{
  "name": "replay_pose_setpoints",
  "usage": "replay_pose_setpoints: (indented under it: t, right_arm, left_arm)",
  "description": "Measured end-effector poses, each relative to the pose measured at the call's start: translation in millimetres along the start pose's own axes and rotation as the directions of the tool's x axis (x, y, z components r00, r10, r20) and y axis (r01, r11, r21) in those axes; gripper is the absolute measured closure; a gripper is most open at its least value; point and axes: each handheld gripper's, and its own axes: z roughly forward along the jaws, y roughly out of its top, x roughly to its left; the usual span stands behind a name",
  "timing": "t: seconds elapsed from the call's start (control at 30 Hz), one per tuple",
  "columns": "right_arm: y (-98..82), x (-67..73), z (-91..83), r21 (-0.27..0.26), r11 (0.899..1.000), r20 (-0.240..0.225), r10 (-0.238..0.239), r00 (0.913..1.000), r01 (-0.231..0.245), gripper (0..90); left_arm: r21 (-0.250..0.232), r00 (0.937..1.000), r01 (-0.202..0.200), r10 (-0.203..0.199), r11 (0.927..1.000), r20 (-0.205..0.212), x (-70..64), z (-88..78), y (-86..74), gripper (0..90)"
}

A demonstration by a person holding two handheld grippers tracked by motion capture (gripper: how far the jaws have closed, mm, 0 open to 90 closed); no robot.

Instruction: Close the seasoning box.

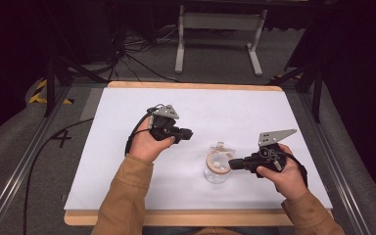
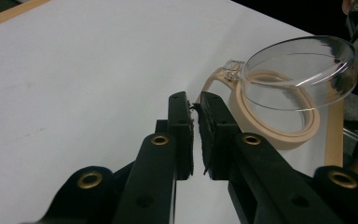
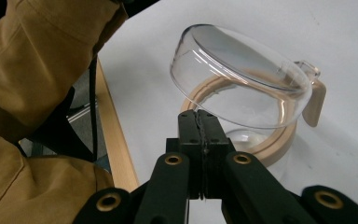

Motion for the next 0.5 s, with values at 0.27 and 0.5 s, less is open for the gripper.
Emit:
replay_pose_setpoints:
  t: [0.27,0.5]
  right_arm:
    - [-1.0,1.4,3.6,0.070,0.998,0.017,-0.005,0.9998,0.003,90.0]
    - [-2.6,1.7,8.6,0.119,0.993,0.013,-0.012,0.9998,0.010,90.0]
  left_arm:
    - [0.090,1.0000,0.005,-0.004,0.9960,-0.009,2.3,2.4,-2.6,82.5]
    - [0.091,0.9998,0.007,-0.006,0.9959,-0.018,2.2,3.8,-3.4,80.9]
